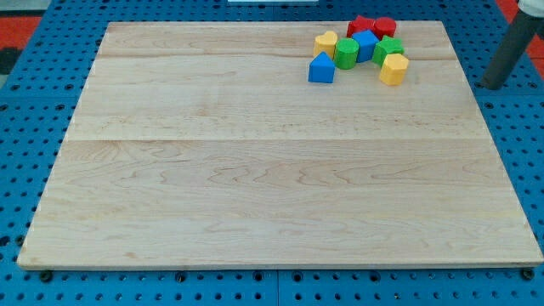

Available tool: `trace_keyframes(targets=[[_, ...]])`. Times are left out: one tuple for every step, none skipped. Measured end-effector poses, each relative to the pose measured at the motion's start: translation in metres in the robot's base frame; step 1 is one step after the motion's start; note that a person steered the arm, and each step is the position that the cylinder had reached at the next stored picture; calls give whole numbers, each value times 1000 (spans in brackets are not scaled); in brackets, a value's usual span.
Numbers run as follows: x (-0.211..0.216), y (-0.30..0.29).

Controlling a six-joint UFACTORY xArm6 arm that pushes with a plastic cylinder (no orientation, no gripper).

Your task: Place the heart at the top center of the board

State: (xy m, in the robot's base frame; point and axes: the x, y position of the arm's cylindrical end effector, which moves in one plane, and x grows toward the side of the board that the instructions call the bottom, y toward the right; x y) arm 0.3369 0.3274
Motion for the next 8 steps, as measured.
trace_keyframes(targets=[[-4,5],[-14,5],[-39,5],[-71,-7],[-79,-80],[-84,-105],[-61,-135],[-60,-156]])
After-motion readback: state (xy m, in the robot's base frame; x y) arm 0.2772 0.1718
